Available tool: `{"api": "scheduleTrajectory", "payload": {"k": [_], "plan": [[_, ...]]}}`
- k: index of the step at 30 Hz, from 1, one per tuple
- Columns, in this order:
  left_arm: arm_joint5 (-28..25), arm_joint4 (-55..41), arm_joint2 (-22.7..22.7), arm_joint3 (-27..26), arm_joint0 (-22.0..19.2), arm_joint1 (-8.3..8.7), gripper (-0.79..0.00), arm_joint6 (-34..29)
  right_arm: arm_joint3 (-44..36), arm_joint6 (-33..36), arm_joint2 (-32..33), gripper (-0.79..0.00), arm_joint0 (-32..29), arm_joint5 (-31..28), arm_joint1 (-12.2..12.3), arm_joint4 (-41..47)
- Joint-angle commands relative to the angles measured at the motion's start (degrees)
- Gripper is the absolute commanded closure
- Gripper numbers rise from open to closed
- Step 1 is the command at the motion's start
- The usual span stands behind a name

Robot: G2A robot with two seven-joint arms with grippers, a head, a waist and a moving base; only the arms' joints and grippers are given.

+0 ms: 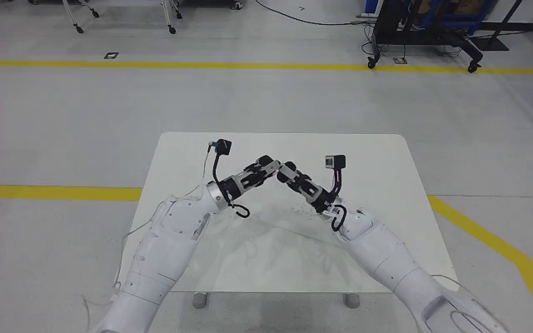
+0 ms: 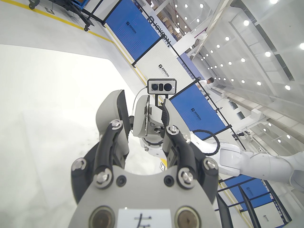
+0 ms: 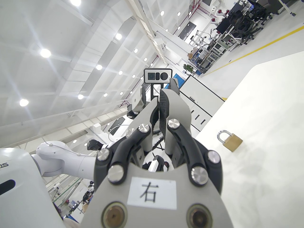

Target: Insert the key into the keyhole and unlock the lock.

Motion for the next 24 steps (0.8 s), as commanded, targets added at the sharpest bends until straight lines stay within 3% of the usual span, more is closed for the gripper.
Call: {"api": "scheduleTrajectory", "payload": {"k": [1, 10, 13, 24], "plan": [[0.17, 0.6, 0.25, 0.1, -0.15, 0.03, -0.265, -0.06, 0.14, 0.04, 0.39, 0.0, -0.11, 0.0, -0.22, -0.2], [0.37, 0.99, 0.47, 0.2, -0.19, 0.19, -0.139, 0.24, 0.94, 0.34, 1.97, 0.0, -0.38, 0.0, -1.17, -1.11], [0.53, 1.11, 0.59, 0.17, -0.12, 0.24, 0.0, 0.25, 1.26, 0.3, 2.13, 0.0, -0.3, 0.0, -1.59, -1.34], [1.31, 1.37, 0.98, -0.11, -0.13, 0.38, 0.0, 0.55, 2.97, 1.26, 3.5, 0.0, -0.28, 0.0, -2.63, -1.73]]}}
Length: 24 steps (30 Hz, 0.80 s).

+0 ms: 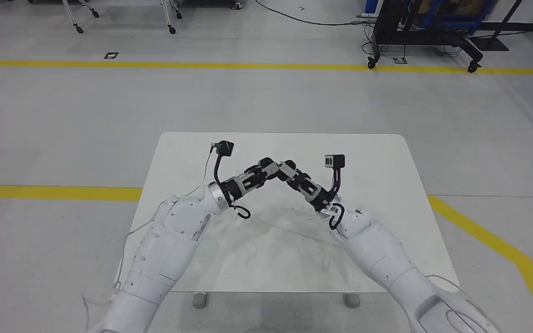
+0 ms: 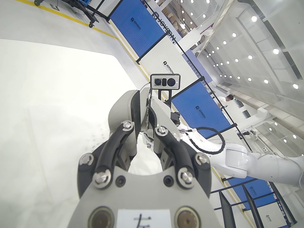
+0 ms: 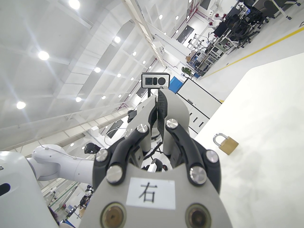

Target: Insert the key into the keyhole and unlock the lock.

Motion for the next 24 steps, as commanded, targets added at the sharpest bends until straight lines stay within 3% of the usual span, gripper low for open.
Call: {"api": "scheduleTrajectory", "payload": {"k": [1, 9, 12, 14, 19, 24], "plan": [[0.09, 0.07, 0.08, -0.17, 0.04, 0.02, 0.0, 0.12, 0.14, 0.21, 0.39, 0.0, -0.16, 0.0, -0.1, -0.05], [-0.02, -0.93, -0.23, -0.72, 0.45, 0.18, 0.0, 0.69, 0.07, 1.07, 1.87, 0.0, -0.83, 0.0, -0.46, -0.22], [-0.23, -1.54, -0.43, -0.76, 0.53, 0.26, -0.256, 0.55, 0.11, 1.38, 2.32, 0.0, -0.96, 0.0, -0.62, -0.32], [-0.29, -1.7, -0.51, -0.73, 0.52, 0.31, -0.286, 0.38, 0.15, 1.52, 2.65, 0.0, -1.02, 0.0, -0.71, -0.41], [-0.38, -2.12, -0.49, -0.68, 0.49, 0.39, -0.265, 0.18, 0.17, 1.88, 3.43, 0.0, -1.21, 0.0, -0.89, -0.58], [-0.75, -2.69, -0.15, -0.42, 0.25, 0.44, -0.166, -0.73, 0.36, 2.25, 3.98, 0.0, -1.36, 0.0, -1.17, -0.64]]}}
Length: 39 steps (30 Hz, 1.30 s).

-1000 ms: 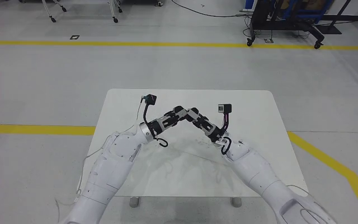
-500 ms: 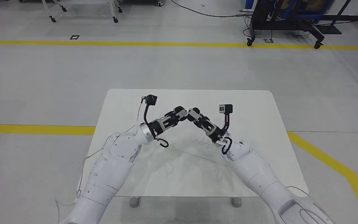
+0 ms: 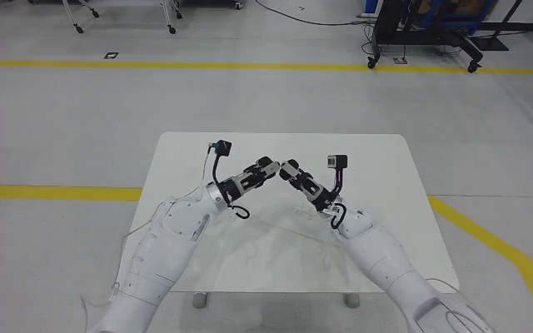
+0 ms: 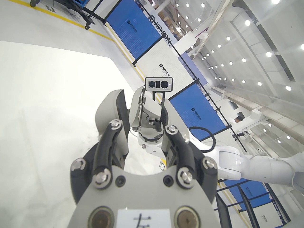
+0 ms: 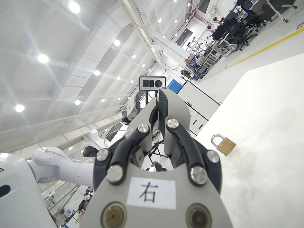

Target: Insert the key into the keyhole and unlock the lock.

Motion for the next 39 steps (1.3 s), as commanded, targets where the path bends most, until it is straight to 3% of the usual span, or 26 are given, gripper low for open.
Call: {"api": "scheduleTrajectory", "payload": {"k": [1, 5, 13, 18, 21, 33, 34, 35, 37, 38, 39], "plan": [[-0.1, -0.11, 0.19, 0.17, -0.13, 0.01, -0.151, -0.35, 0.11, 0.17, 0.17, 0.0, -0.01, 0.0, -0.12, 0.06], [-0.01, 0.23, 0.51, 0.62, -0.49, 0.04, -0.105, -0.63, 0.34, 0.62, 0.46, 0.0, 0.03, 0.0, -0.33, 0.04], [-0.07, 0.21, 0.94, 1.17, -0.99, 0.07, -0.139, -0.8, 0.76, 1.46, 1.12, 0.0, 0.03, 0.0, -0.7, 0.27], [0.04, 0.42, 1.16, 1.36, -1.13, 0.12, -0.089, -0.93, 0.85, 2.08, 1.63, 0.0, -0.13, 0.0, -0.84, 0.47], [0.1, 0.55, 1.29, 1.38, -1.2, 0.15, 0.0, -0.96, 0.85, 2.45, 1.89, 0.0, -0.26, 0.0, -0.92, 0.43], [0.38, 2.59, 1.58, 0.8, -0.96, 0.31, 0.0, 0.42, 0.8, 3.6, 2.62, 0.0, -0.4, 0.0, -1.23, -0.08], [0.44, 2.81, 1.62, 0.72, -0.91, 0.32, 0.0, 0.6, 0.71, 3.6, 2.73, -0.157, -0.5, 0.0, -1.25, -0.19], [0.48, 2.8, 1.66, 0.66, -0.87, 0.32, 0.0, 0.74, 0.65, 3.65, 2.8, -0.215, -0.52, 0.0, -1.26, -0.34], [0.44, 2.95, 1.73, 0.55, -0.82, 0.33, 0.0, 0.99, 0.53, 3.65, 3.03, -0.259, -0.55, 0.0, -1.25, -0.65], [0.49, 2.99, 1.75, 0.48, -0.78, 0.34, 0.0, 1.15, 0.42, 3.65, 3.14, -0.357, -0.6, 0.01, -1.24, -0.77], [0.45, 3.02, 1.76, 0.4, -0.75, 0.34, 0.0, 1.25, 0.32, 3.67, 3.21, -0.554, -0.65, 0.01, -1.23, -0.86]]}}
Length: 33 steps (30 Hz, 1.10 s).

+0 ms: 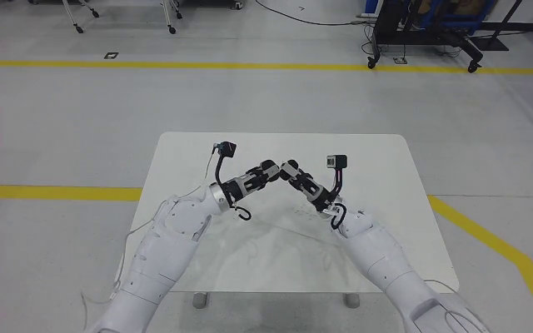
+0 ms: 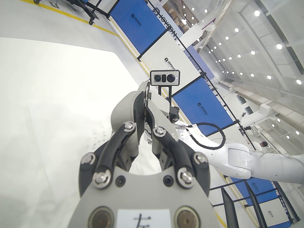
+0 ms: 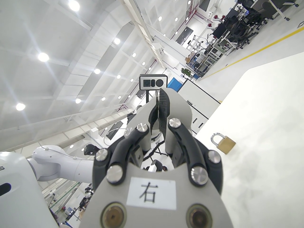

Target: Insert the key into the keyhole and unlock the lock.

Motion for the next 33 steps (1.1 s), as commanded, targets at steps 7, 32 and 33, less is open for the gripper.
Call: {"api": "scheduleTrajectory", "payload": {"k": [7, 32, 33], "plan": [[-0.31, 0.45, -0.91, -0.85, 0.72, 0.16, 0.0, 2.96, -0.94, -0.55, 1.24, -0.785, -0.78, 0.08, 0.22, -0.23], [-3.25, 8.72, -4.22, -5.21, 2.22, 2.49, 0.0, -7.75, -6.34, 7.92, 9.24, -0.68, 1.95, 0.0, 7.45, -38.99], [-3.96, 8.7, -4.27, -5.24, 2.16, 2.61, 0.0, -8.59, -7.69, 8.45, 9.96, -0.656, 1.3, 0.0, 8.08, -38.71]]}}
